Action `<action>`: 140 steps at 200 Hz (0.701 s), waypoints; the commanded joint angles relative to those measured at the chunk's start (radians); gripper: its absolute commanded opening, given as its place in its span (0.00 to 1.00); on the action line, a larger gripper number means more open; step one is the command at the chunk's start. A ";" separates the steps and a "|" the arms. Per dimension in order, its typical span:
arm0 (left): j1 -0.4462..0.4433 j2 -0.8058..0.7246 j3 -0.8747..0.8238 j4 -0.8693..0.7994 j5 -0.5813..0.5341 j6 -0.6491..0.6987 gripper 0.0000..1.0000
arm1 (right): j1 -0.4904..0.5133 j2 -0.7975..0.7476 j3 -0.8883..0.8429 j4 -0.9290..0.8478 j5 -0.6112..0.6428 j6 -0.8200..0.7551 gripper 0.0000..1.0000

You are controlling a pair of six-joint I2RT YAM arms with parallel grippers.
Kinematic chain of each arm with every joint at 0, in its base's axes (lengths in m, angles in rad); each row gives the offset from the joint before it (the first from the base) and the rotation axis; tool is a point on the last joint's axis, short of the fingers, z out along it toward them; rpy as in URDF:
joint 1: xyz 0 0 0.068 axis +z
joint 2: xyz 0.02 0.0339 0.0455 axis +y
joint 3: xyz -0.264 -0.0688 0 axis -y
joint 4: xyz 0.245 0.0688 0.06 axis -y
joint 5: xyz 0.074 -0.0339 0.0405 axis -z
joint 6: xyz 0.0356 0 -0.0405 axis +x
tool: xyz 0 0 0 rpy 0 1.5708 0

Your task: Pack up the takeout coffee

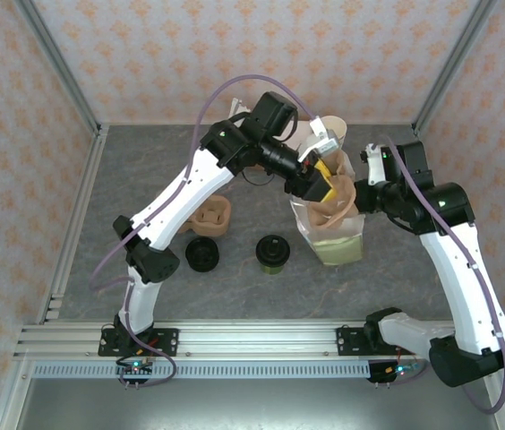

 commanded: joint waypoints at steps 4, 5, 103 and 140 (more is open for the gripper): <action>0.009 0.021 0.031 -0.048 0.031 0.052 0.47 | -0.006 -0.026 -0.004 0.025 -0.024 -0.026 0.00; 0.009 0.022 0.031 -0.048 0.031 0.053 0.47 | -0.006 -0.026 -0.003 0.025 -0.024 -0.026 0.00; 0.027 0.072 0.025 -0.109 -0.084 0.093 0.47 | -0.006 -0.048 0.025 0.004 -0.058 -0.034 0.00; 0.018 0.084 0.013 -0.089 -0.156 0.094 0.46 | -0.006 -0.052 0.024 -0.002 -0.100 -0.036 0.00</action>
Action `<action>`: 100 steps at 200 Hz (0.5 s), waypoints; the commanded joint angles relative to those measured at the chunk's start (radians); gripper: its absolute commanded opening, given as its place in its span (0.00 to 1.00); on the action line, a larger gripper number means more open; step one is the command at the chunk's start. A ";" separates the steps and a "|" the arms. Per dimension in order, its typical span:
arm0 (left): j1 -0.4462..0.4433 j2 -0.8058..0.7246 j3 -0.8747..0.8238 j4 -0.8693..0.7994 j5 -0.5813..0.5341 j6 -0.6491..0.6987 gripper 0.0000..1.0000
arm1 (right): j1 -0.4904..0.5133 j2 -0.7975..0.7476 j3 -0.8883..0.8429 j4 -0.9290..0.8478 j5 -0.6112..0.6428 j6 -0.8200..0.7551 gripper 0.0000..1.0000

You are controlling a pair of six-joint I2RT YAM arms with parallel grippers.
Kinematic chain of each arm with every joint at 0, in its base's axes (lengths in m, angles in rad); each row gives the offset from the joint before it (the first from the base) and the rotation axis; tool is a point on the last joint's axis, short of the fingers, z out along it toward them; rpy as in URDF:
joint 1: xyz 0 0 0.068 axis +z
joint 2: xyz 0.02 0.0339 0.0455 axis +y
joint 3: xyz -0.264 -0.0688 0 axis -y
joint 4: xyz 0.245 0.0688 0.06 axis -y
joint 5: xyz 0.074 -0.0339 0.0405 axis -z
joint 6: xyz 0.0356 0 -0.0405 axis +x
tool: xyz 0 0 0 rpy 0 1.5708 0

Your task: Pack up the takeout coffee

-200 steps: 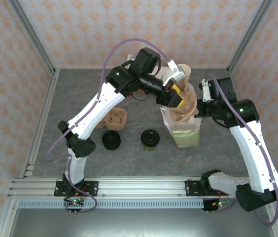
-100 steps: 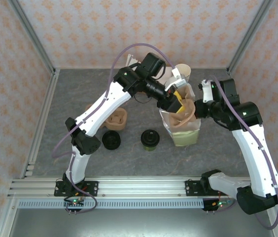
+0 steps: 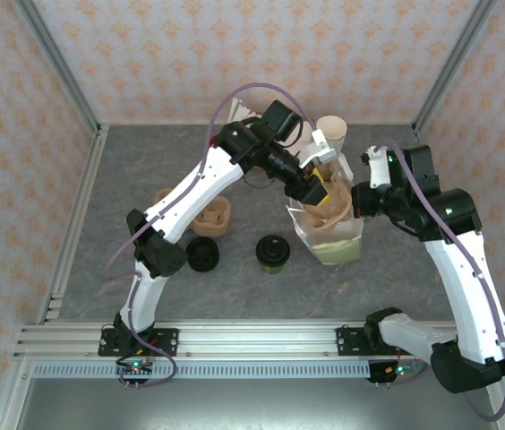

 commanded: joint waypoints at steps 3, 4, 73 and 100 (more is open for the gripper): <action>-0.005 0.008 0.014 -0.005 -0.066 0.023 0.46 | -0.004 -0.018 0.024 -0.002 -0.044 -0.016 0.00; -0.005 0.008 0.013 -0.005 -0.067 0.024 0.46 | -0.004 -0.018 0.024 -0.002 -0.046 -0.017 0.00; -0.021 0.027 0.008 -0.035 -0.162 0.093 0.46 | -0.004 -0.012 0.034 -0.015 -0.074 -0.032 0.00; -0.024 0.037 0.006 -0.040 -0.167 0.098 0.46 | -0.006 -0.008 0.043 -0.023 -0.070 -0.038 0.00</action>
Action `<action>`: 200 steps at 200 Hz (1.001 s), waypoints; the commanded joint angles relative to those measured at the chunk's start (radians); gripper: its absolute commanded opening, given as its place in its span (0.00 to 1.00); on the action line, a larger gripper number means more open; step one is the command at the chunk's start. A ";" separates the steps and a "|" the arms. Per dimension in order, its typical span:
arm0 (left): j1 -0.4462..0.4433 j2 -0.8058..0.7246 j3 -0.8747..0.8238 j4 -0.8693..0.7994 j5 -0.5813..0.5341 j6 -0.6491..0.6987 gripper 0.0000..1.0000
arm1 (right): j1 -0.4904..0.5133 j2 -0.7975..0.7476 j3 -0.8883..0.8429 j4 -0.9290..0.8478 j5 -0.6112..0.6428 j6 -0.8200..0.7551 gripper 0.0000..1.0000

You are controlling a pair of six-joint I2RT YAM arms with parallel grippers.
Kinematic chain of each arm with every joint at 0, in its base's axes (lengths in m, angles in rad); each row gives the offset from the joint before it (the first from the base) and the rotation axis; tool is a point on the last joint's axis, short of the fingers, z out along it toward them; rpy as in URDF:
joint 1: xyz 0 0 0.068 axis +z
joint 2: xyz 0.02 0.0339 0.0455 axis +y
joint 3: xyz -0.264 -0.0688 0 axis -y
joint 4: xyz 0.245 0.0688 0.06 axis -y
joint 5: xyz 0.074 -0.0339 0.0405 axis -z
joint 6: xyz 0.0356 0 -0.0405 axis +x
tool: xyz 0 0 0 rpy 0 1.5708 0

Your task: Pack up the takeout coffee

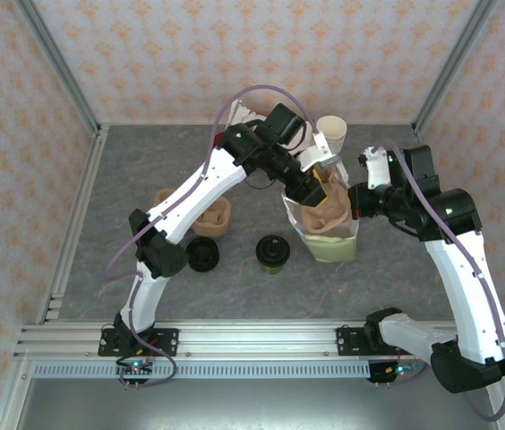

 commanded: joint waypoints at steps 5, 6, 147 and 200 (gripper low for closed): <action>-0.008 0.029 0.006 -0.020 -0.037 0.036 0.46 | -0.006 -0.008 0.044 -0.022 -0.004 -0.024 0.00; -0.009 0.029 0.006 -0.021 -0.038 0.036 0.46 | -0.006 -0.008 0.044 -0.022 -0.004 -0.024 0.00; -0.088 -0.015 -0.164 0.149 -0.275 0.031 0.44 | -0.111 -0.029 -0.045 0.071 -0.120 0.085 0.00; -0.096 -0.010 -0.202 0.174 -0.300 0.025 0.44 | -0.197 -0.062 -0.146 0.135 -0.207 0.135 0.00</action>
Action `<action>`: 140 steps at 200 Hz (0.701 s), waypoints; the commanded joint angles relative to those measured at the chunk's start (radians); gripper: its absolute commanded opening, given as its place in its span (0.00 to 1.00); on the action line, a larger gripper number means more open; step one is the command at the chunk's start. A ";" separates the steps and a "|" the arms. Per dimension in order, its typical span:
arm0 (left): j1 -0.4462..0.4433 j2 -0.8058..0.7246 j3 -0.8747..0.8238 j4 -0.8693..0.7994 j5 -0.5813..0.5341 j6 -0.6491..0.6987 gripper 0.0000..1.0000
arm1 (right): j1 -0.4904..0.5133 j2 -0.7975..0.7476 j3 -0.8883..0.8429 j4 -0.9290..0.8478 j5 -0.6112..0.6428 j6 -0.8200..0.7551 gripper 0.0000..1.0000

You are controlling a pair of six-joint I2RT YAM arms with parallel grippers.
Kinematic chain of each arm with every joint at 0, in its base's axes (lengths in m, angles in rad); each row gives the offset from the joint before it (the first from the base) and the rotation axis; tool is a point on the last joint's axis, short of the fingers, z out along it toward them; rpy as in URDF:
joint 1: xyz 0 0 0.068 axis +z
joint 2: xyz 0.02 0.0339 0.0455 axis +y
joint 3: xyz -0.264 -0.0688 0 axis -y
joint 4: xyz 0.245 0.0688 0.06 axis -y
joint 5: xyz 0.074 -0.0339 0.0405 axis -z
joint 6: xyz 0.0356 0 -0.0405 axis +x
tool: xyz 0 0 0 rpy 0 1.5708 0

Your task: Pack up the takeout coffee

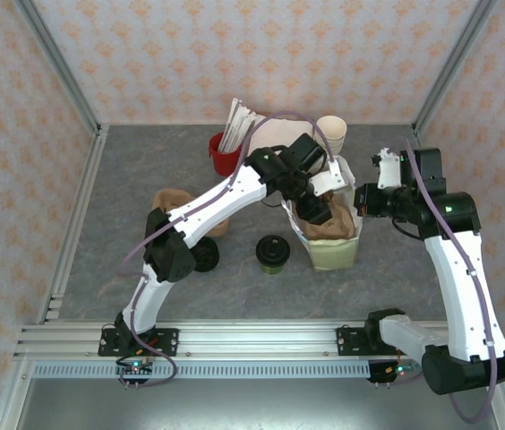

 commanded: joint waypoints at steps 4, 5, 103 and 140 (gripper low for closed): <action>-0.008 -0.038 -0.009 0.035 -0.049 0.002 0.44 | -0.025 -0.039 -0.035 0.078 -0.052 0.046 0.00; -0.009 -0.037 -0.010 0.035 -0.050 0.002 0.44 | -0.026 -0.039 -0.037 0.079 -0.051 0.046 0.00; -0.050 0.065 0.138 -0.086 -0.172 0.060 0.44 | -0.042 -0.034 -0.061 0.105 0.063 0.077 0.00; -0.073 0.098 0.163 -0.133 -0.250 0.098 0.44 | -0.043 -0.025 -0.058 0.115 0.049 0.079 0.00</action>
